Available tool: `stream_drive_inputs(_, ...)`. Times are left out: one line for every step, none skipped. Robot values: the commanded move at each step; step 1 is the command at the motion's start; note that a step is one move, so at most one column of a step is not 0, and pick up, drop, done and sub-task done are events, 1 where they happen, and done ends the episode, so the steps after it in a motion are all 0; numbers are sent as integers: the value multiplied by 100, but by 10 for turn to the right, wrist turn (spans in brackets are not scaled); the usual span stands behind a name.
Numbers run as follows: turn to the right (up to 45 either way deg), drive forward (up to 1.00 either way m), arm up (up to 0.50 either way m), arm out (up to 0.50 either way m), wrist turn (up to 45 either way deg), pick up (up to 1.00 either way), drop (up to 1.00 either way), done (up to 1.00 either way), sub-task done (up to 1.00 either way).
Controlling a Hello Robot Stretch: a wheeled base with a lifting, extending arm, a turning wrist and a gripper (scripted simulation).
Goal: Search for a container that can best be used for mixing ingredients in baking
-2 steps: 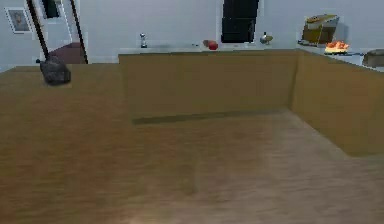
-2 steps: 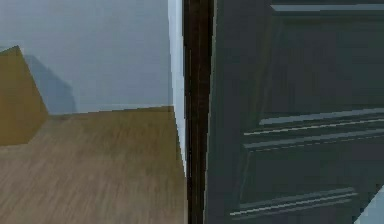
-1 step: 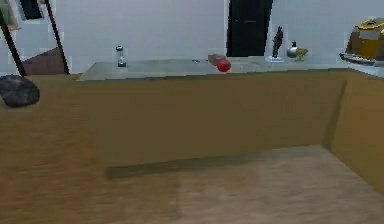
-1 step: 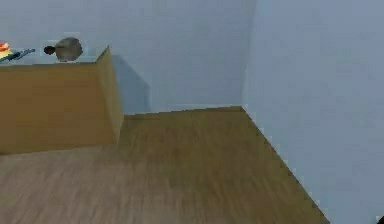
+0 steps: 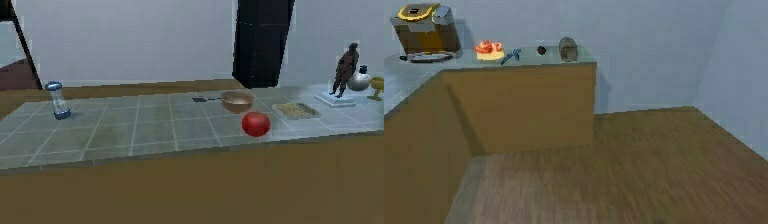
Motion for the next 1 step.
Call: stream_drive_inputs(120,0,0,0,0,0,0,0,0)
